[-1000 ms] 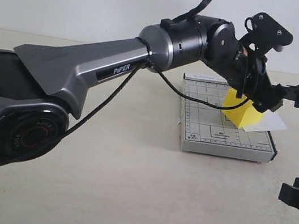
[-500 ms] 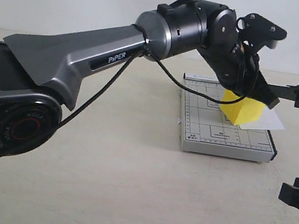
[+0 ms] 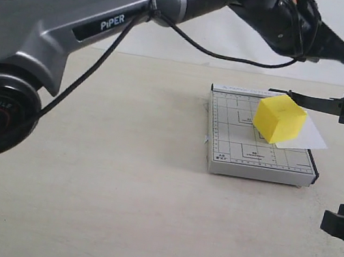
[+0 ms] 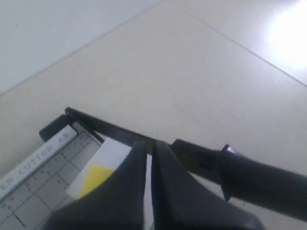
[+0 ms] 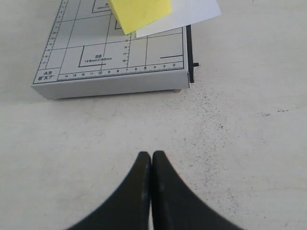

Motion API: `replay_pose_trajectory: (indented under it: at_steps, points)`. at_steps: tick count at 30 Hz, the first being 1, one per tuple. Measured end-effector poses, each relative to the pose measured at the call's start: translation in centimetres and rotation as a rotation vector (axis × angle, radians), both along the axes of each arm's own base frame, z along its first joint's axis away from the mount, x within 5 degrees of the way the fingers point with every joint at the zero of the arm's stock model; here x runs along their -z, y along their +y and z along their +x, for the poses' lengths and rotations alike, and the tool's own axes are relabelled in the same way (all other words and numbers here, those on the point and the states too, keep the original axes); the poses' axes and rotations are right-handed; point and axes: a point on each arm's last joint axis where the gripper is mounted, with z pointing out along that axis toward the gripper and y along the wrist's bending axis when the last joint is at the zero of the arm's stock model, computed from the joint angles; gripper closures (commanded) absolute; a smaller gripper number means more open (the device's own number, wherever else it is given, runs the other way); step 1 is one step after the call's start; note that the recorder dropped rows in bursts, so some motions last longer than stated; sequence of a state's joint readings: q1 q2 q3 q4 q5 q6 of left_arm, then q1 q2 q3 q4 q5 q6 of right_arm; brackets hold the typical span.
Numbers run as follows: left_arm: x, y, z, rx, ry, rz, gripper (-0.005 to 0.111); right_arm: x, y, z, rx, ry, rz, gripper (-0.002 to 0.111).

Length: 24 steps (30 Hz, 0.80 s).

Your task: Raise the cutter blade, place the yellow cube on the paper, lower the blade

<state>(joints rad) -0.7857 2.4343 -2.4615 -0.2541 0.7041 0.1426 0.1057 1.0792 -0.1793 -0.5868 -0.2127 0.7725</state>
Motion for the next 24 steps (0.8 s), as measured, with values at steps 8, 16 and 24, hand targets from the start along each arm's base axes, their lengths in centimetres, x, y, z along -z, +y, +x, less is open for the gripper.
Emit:
replay_pose_trajectory:
  at_steps: [8, 16, 24]
  points:
    - [-3.4, 0.8, -0.9, -0.031, -0.034, -0.082, 0.102, 0.2, -0.2, -0.1, 0.012, 0.026, -0.018, 0.108]
    - [0.7, 5.0, -5.5, -0.124, -0.055, -0.103, 0.102, 0.3, -0.2, -0.2, 0.015, 0.033, -0.022, 0.108]
    - [-1.3, 17.6, -13.9, -0.202, -0.259, -0.124, 0.102, 0.3, -0.2, -0.2, 0.015, 0.033, -0.022, 0.108]
